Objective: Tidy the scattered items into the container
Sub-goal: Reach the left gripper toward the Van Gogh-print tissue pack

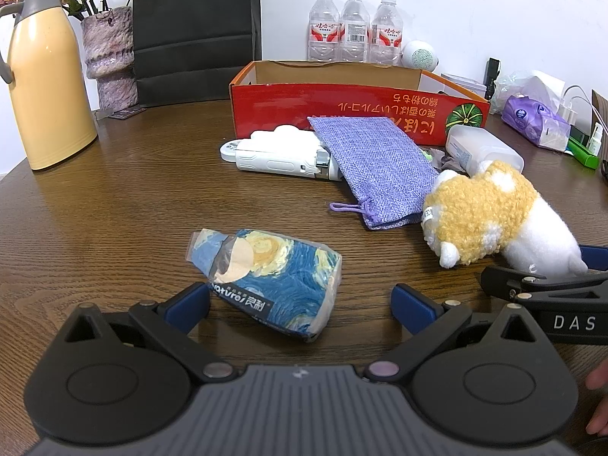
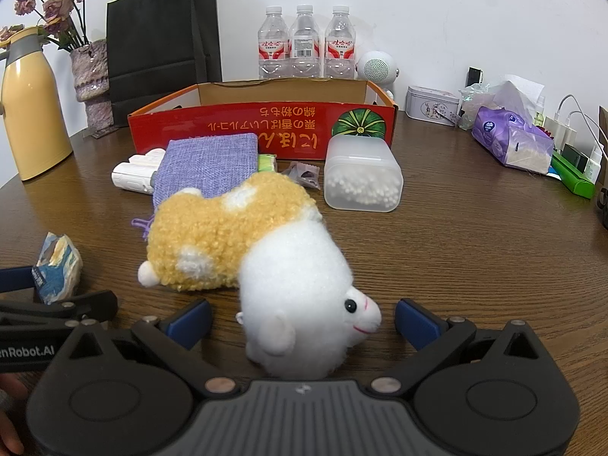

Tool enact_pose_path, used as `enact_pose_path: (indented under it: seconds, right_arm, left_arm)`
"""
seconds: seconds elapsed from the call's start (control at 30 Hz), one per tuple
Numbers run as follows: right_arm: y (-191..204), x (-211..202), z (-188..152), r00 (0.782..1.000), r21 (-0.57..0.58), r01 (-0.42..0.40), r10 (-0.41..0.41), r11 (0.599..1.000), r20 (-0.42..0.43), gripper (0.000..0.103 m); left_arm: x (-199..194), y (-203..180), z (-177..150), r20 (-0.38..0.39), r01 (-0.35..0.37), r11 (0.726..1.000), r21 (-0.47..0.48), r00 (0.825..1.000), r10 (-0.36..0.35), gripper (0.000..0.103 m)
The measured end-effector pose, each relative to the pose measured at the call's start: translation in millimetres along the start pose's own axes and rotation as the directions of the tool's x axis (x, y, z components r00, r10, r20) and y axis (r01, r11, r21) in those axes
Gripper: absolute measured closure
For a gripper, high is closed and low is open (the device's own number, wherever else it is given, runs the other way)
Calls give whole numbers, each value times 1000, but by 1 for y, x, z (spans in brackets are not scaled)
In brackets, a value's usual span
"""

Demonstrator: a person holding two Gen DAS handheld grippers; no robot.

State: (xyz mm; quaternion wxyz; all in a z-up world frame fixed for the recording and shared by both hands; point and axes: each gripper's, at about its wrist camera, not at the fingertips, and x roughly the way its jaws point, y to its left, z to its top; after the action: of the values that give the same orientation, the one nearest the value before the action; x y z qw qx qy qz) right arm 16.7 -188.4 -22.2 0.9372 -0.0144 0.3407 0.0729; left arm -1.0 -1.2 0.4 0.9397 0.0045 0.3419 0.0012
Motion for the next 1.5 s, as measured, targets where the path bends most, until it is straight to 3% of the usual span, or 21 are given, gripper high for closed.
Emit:
enact_pose_path:
  seconds: [1.5]
  right_arm:
    - [1, -1, -1, 1000, 24, 23, -23, 999, -1, 0]
  left_arm:
    - [0, -2, 0, -1, -1, 1000, 0, 1000, 1, 0]
